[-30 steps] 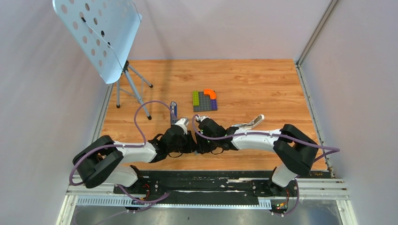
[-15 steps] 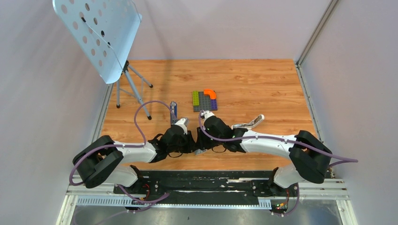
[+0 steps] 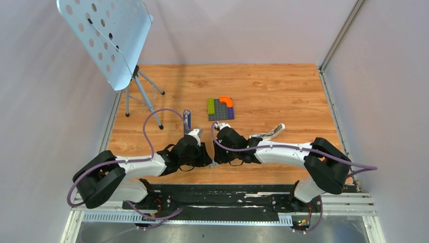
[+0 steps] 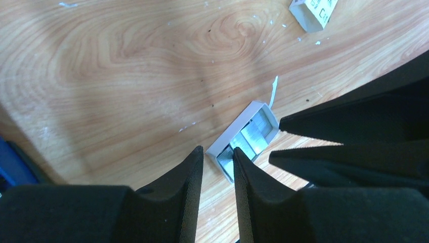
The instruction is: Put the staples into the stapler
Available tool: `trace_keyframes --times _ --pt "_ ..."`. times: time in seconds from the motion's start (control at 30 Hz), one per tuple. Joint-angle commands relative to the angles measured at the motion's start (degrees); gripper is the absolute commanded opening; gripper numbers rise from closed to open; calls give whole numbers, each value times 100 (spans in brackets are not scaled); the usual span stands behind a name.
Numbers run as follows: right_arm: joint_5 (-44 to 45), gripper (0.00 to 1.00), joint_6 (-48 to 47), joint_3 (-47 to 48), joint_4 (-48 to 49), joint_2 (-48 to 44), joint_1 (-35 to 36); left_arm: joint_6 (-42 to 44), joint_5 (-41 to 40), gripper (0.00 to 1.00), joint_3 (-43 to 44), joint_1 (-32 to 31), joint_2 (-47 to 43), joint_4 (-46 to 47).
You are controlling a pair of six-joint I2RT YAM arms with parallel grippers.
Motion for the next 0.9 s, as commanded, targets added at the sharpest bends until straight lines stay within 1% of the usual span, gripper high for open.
trace_keyframes --times 0.0,0.1,0.33,0.67,0.87 --pt "81 33 -32 100 -150 20 30 146 -140 32 144 13 -478 -719" --pt "81 33 -25 92 -128 15 29 164 -181 35 84 13 -647 -800" --pt "72 33 -44 112 -72 101 27 98 94 38 -78 13 -440 -277" --pt "31 32 -68 144 -23 248 23 113 73 37 -57 13 -15 -18" --pt "-11 32 -69 151 28 380 29 131 36 32 -94 13 78 -17"
